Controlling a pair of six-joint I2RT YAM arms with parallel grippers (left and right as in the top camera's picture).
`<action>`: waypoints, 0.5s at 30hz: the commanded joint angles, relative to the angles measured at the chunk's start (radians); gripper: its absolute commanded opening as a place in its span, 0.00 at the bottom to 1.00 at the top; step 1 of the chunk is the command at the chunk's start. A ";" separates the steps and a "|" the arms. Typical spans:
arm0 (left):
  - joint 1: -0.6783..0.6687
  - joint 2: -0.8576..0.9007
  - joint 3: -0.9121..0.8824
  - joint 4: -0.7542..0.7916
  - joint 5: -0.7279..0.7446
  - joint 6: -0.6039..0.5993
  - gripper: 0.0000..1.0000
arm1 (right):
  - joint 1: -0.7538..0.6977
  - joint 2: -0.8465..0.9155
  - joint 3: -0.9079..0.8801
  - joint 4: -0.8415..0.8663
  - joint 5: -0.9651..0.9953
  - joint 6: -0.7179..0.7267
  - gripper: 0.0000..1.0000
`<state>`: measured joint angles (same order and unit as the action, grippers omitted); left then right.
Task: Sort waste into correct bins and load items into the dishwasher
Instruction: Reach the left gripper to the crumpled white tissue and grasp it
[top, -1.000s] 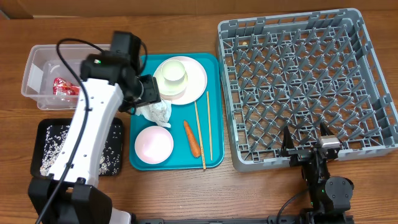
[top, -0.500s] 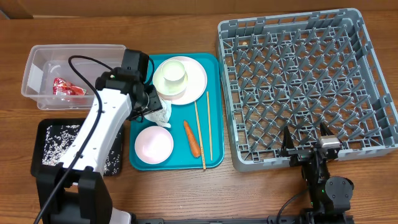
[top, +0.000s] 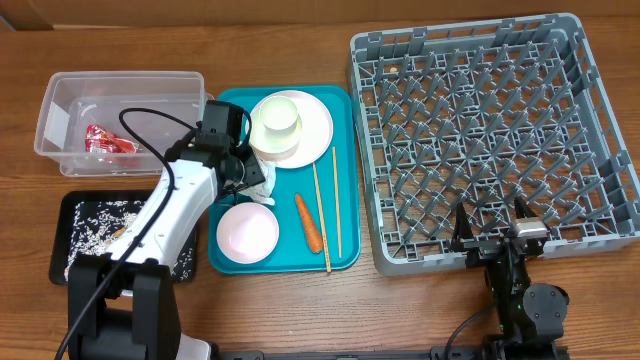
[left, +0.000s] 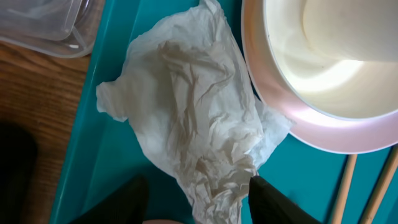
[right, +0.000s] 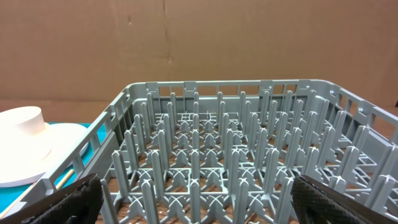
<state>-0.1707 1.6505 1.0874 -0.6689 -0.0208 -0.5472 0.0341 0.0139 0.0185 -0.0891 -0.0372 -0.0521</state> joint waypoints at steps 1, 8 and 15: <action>-0.002 0.010 -0.035 0.048 -0.031 -0.007 0.53 | -0.003 -0.009 -0.011 0.008 -0.002 -0.001 1.00; -0.002 0.061 -0.040 0.095 -0.068 -0.007 0.50 | -0.003 -0.009 -0.011 0.008 -0.002 -0.001 1.00; -0.002 0.111 -0.040 0.114 -0.068 -0.007 0.33 | -0.003 -0.009 -0.011 0.008 -0.002 -0.001 1.00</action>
<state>-0.1707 1.7420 1.0569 -0.5632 -0.0662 -0.5476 0.0341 0.0139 0.0185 -0.0887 -0.0372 -0.0525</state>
